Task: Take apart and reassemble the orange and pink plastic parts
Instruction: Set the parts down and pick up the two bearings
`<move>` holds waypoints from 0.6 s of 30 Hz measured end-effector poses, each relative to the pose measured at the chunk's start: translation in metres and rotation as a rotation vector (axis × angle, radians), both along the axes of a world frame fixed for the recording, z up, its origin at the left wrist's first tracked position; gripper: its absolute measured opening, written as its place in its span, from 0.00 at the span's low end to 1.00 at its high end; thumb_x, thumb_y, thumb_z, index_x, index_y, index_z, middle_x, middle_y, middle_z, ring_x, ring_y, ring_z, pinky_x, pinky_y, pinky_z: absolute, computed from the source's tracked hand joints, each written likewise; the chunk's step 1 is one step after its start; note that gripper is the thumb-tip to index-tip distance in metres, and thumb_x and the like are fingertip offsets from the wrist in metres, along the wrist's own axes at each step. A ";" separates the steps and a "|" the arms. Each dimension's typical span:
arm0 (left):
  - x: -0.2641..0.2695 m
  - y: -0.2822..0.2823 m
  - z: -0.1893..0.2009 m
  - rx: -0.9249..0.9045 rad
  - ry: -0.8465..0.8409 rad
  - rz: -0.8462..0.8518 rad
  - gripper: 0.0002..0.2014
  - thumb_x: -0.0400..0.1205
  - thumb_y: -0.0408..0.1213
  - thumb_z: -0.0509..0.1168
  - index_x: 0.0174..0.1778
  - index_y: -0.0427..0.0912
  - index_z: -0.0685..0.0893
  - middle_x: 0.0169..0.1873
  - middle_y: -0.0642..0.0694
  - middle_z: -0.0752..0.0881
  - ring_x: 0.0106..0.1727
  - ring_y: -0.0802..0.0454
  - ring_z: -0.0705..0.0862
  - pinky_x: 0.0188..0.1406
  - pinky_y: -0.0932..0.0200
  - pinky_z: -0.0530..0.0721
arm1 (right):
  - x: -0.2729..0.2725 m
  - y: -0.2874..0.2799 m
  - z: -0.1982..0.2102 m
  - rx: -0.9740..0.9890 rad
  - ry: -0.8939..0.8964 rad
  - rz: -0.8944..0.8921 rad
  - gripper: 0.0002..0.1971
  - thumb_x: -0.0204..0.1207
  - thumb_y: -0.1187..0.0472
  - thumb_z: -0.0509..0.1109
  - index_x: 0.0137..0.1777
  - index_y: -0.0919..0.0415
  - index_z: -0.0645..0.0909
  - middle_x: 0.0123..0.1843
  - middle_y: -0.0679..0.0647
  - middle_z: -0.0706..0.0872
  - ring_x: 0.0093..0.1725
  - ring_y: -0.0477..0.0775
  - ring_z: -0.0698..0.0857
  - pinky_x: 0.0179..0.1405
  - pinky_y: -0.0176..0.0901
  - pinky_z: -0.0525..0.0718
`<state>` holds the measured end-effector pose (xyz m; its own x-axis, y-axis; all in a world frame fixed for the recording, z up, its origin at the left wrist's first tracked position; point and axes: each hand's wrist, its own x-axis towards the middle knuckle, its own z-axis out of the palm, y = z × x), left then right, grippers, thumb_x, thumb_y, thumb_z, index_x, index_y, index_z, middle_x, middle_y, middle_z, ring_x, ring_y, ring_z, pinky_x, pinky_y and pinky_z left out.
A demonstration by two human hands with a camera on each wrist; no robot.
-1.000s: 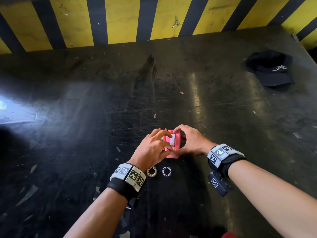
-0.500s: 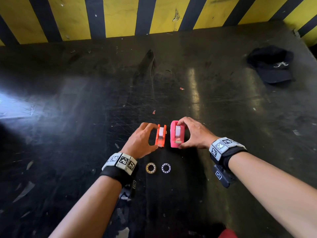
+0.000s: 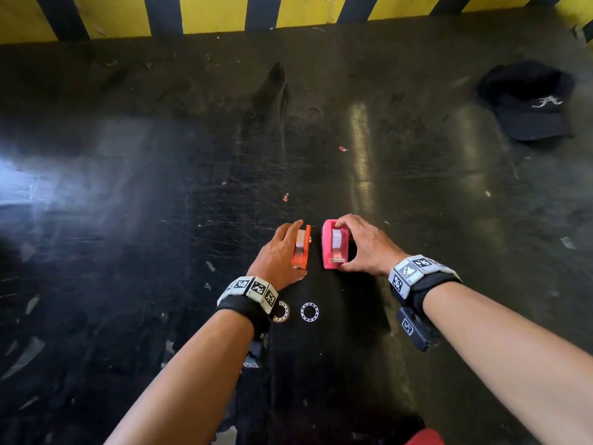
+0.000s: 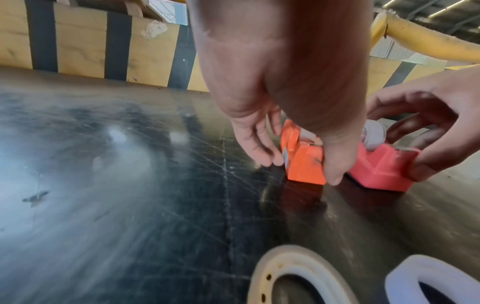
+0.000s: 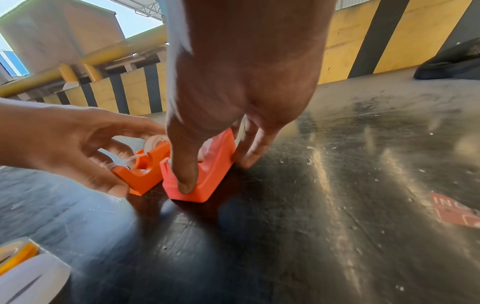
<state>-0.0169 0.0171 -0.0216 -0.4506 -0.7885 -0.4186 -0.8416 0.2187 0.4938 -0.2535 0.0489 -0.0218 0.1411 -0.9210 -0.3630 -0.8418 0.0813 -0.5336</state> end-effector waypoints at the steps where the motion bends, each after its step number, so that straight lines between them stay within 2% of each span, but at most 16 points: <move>1: 0.000 0.002 -0.002 -0.014 0.012 0.023 0.56 0.73 0.39 0.82 0.92 0.48 0.53 0.88 0.43 0.62 0.82 0.36 0.76 0.77 0.44 0.78 | 0.000 0.000 -0.001 0.007 -0.003 -0.005 0.43 0.60 0.55 0.88 0.72 0.48 0.69 0.76 0.48 0.74 0.69 0.55 0.82 0.65 0.47 0.82; 4: -0.003 0.008 -0.006 -0.041 0.028 0.071 0.55 0.73 0.40 0.82 0.91 0.47 0.55 0.85 0.41 0.66 0.79 0.36 0.78 0.74 0.43 0.79 | 0.001 0.002 -0.002 0.023 -0.007 -0.019 0.44 0.61 0.56 0.88 0.74 0.47 0.67 0.78 0.48 0.73 0.70 0.56 0.82 0.64 0.44 0.79; 7: -0.004 0.008 -0.004 -0.021 0.022 0.082 0.58 0.72 0.42 0.83 0.92 0.49 0.51 0.86 0.41 0.65 0.80 0.36 0.77 0.74 0.41 0.79 | 0.004 0.003 0.002 0.057 -0.010 -0.023 0.47 0.62 0.57 0.88 0.77 0.46 0.64 0.82 0.49 0.68 0.74 0.59 0.80 0.62 0.45 0.78; 10: 0.002 0.009 0.001 0.000 0.034 0.093 0.65 0.68 0.43 0.86 0.92 0.53 0.46 0.86 0.41 0.64 0.79 0.36 0.78 0.73 0.40 0.81 | 0.011 0.013 0.009 0.018 0.027 -0.030 0.55 0.59 0.50 0.88 0.82 0.46 0.59 0.87 0.52 0.58 0.79 0.64 0.75 0.70 0.58 0.81; 11: 0.007 0.010 0.003 0.009 0.031 0.106 0.66 0.67 0.43 0.86 0.92 0.55 0.45 0.86 0.41 0.64 0.77 0.36 0.81 0.72 0.39 0.83 | 0.015 0.019 0.012 -0.067 0.076 -0.029 0.54 0.60 0.47 0.87 0.82 0.48 0.60 0.86 0.55 0.60 0.79 0.64 0.75 0.71 0.63 0.81; 13: 0.021 0.014 0.006 0.023 0.017 0.147 0.64 0.66 0.45 0.87 0.89 0.59 0.48 0.83 0.42 0.67 0.69 0.36 0.87 0.68 0.36 0.87 | 0.028 0.033 0.017 -0.292 0.138 0.009 0.41 0.64 0.44 0.82 0.76 0.54 0.71 0.77 0.57 0.72 0.70 0.63 0.80 0.64 0.64 0.85; 15: 0.038 0.022 0.008 0.049 -0.017 0.154 0.55 0.66 0.47 0.86 0.81 0.58 0.55 0.78 0.41 0.72 0.63 0.37 0.89 0.65 0.36 0.88 | 0.043 0.045 0.018 -0.416 0.103 0.120 0.24 0.70 0.47 0.76 0.64 0.54 0.80 0.61 0.53 0.82 0.57 0.58 0.84 0.54 0.61 0.86; 17: 0.052 0.035 0.010 0.096 -0.071 0.100 0.46 0.67 0.49 0.85 0.74 0.53 0.62 0.70 0.42 0.76 0.58 0.39 0.89 0.63 0.38 0.88 | 0.059 0.055 0.017 -0.374 0.029 0.279 0.14 0.71 0.51 0.75 0.54 0.53 0.82 0.50 0.51 0.85 0.49 0.57 0.85 0.50 0.60 0.86; 18: 0.057 0.043 0.010 0.123 -0.094 0.059 0.44 0.66 0.51 0.85 0.71 0.52 0.66 0.67 0.44 0.76 0.58 0.41 0.88 0.64 0.39 0.88 | 0.067 0.060 0.016 -0.306 0.030 0.345 0.13 0.71 0.52 0.77 0.54 0.53 0.82 0.49 0.51 0.84 0.47 0.56 0.85 0.50 0.59 0.86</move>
